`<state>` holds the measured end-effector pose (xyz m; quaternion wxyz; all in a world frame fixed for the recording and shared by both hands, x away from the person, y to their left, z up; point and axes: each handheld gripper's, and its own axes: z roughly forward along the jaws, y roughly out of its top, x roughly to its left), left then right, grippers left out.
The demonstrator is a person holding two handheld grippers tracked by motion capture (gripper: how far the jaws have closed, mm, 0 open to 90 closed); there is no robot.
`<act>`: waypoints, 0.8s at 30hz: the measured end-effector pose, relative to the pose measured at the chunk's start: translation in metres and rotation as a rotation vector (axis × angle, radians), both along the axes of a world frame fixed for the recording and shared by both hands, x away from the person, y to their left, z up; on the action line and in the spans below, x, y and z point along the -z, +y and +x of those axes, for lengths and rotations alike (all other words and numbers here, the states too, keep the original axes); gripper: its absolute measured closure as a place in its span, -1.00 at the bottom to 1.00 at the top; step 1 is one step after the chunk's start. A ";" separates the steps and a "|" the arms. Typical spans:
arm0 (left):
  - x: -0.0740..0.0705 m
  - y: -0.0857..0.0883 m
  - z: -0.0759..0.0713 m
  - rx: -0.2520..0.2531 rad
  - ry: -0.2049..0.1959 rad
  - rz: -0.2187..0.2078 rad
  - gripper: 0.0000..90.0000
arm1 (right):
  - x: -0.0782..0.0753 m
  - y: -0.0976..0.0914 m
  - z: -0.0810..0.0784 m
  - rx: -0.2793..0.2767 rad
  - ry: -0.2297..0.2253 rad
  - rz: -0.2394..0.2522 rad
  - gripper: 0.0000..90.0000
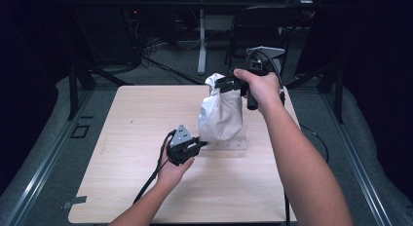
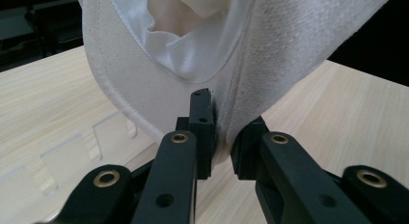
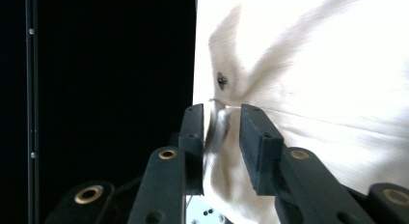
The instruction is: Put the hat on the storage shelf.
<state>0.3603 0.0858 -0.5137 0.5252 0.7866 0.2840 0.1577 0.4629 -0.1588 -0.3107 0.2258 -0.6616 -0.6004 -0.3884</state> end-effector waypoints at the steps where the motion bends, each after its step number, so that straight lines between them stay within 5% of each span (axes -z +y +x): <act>1: 0.001 0.000 0.000 -0.012 -0.002 -0.006 0.83 | -0.001 -0.001 -0.001 0.000 -0.007 -0.001 0.58; 10: 0.010 0.012 -0.004 -0.052 0.016 0.007 0.85 | -0.008 -0.012 -0.004 0.006 -0.035 0.020 0.51; 14: 0.021 0.017 -0.005 -0.066 0.062 0.007 0.84 | -0.009 -0.018 -0.005 0.013 -0.035 0.002 0.50; 19: 0.029 0.018 -0.005 -0.052 0.050 0.030 0.83 | -0.009 -0.023 -0.007 0.016 -0.036 -0.004 0.47; 24: 0.033 0.022 -0.006 -0.067 0.109 -0.023 0.79 | -0.009 -0.027 -0.008 0.018 -0.040 -0.013 0.46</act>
